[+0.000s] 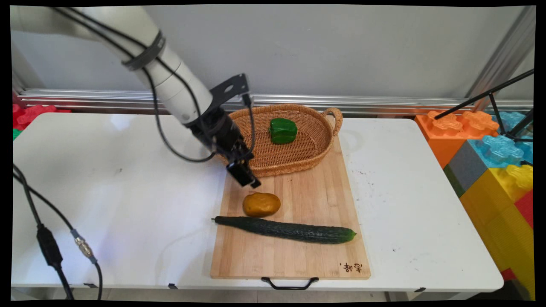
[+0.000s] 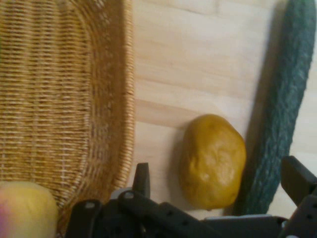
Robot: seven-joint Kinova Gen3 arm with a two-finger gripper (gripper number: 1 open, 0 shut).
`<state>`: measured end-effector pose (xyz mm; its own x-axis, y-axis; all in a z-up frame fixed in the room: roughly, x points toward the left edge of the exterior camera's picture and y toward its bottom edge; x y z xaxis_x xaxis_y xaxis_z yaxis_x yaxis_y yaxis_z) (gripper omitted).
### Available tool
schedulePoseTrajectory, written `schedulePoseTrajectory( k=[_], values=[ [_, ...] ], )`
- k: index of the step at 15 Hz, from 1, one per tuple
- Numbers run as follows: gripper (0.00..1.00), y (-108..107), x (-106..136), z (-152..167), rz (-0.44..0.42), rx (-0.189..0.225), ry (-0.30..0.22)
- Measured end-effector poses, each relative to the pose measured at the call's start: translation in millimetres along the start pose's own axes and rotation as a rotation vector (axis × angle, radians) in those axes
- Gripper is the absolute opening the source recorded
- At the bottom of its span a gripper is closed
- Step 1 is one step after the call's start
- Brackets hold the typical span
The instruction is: Pick up the potato from the cutting board
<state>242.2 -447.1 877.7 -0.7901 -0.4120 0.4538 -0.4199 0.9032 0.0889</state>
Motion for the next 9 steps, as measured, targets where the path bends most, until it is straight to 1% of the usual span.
schedulePoseTrajectory(
  k=[4,6,9],
  values=[
    [1.00,10,-25,13,0.054,-0.004,0.024],
    [1.00,13,-35,23,0.076,0.002,0.037],
    [1.00,16,-44,40,0.100,0.016,0.053]
  ],
)
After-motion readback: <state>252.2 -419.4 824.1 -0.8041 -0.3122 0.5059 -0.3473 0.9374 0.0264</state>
